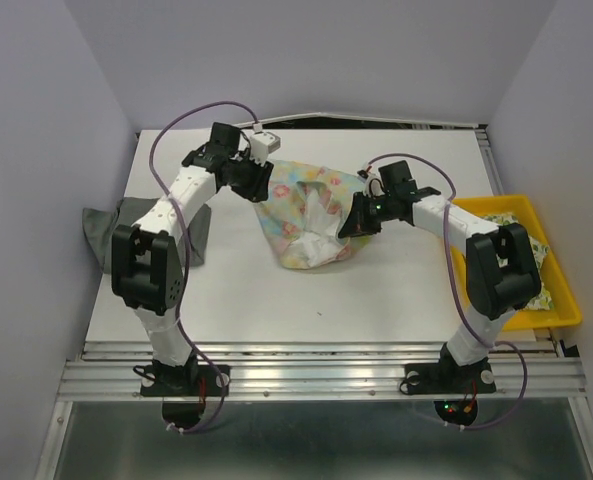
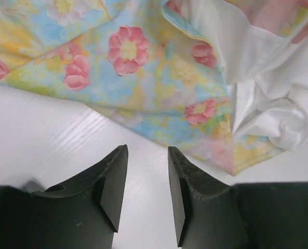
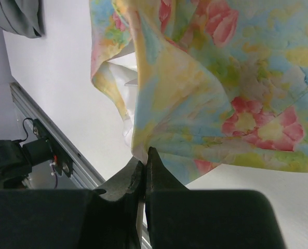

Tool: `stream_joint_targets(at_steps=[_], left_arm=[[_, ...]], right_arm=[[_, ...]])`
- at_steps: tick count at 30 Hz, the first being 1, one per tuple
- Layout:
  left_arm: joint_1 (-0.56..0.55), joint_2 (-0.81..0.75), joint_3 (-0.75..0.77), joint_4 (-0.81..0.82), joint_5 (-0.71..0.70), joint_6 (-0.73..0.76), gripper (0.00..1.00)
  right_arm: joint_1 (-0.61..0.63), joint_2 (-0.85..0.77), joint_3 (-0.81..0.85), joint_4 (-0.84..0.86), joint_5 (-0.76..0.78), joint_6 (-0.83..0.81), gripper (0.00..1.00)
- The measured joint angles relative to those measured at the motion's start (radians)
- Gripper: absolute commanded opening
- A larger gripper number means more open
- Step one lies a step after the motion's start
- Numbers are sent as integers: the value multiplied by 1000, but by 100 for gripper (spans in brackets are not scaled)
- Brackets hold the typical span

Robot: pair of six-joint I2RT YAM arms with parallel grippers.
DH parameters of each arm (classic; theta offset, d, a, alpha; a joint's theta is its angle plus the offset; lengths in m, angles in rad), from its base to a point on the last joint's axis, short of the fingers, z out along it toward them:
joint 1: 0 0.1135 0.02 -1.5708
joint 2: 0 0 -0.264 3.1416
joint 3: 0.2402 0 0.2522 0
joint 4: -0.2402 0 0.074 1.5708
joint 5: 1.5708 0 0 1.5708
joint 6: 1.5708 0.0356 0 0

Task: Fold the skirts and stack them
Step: Flatten the skirt out

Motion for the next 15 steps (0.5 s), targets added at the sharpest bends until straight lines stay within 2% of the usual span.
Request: stream_joint_targets(at_steps=[3, 6, 8, 10, 15], left_arm=[[-94, -116, -95, 74, -74, -12, 48], [-185, -125, -110, 133, -135, -31, 48], [-238, -99, -109, 173, -172, -48, 48], [-273, -60, -107, 199, -210, -64, 59], [-345, 92, -69, 216, -341, -86, 59]], right_arm=[[-4, 29, 0, 0, 1, 14, 1], [-10, 41, 0, 0, 4, 21, 1], [-11, 42, 0, 1, 5, 24, 1], [-11, 42, 0, 2, 10, 24, 1], [-16, 42, 0, 3, 23, 24, 1]])
